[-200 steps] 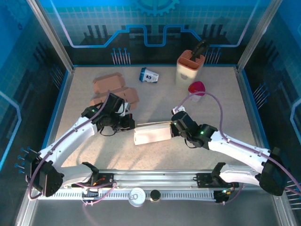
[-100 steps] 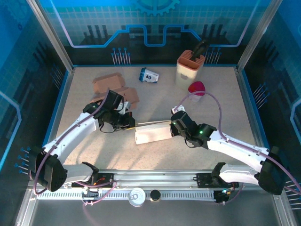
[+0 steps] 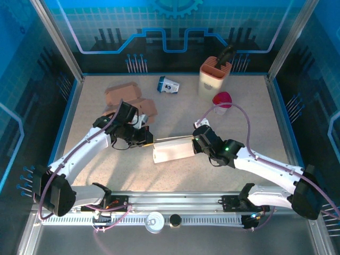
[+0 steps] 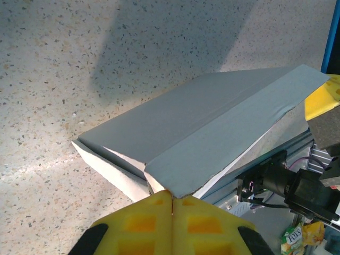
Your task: Fold the paper box
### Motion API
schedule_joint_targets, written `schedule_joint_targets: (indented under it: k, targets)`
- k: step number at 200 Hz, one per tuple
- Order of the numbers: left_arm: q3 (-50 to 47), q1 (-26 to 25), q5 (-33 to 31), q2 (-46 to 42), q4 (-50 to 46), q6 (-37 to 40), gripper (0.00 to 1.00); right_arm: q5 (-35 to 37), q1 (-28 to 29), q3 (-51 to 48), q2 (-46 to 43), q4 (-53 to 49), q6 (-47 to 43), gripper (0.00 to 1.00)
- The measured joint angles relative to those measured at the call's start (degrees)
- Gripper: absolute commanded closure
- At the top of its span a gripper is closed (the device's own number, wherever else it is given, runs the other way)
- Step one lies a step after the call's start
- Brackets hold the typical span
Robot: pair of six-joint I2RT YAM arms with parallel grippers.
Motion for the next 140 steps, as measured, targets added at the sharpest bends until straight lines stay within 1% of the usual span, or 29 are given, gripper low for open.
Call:
schedule_joint_targets:
  k: [41,140]
  targets:
    - [-3.6,-0.9,-0.2,-1.9,2.2,0.4,1.00,-0.1,0.0,0.0,0.0,0.1,0.3,1.00]
    - [-7.5,-6.9,-6.5,-6.5,5.6,0.3,1.00,0.3,0.1,-0.1,-0.2,0.0,0.9,1.00]
